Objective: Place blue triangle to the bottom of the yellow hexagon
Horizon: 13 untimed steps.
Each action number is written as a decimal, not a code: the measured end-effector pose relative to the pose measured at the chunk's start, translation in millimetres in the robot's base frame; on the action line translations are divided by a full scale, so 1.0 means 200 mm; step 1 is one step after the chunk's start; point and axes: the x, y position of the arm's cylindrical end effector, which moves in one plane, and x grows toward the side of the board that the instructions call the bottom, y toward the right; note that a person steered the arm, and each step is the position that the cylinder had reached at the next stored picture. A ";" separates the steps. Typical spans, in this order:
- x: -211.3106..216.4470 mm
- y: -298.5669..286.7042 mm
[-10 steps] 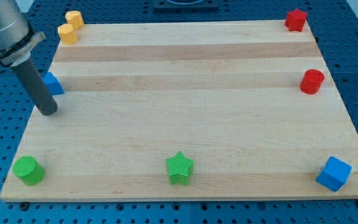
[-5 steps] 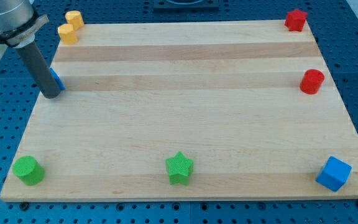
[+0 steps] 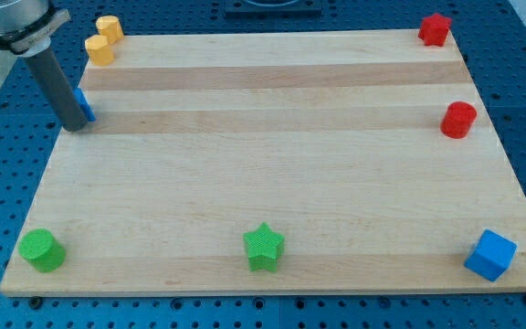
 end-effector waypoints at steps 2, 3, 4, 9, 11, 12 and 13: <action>-0.08 0.00; -0.10 0.00; -0.13 0.00; -0.27 0.00; -0.30 0.00; -0.31 0.00; -0.34 0.00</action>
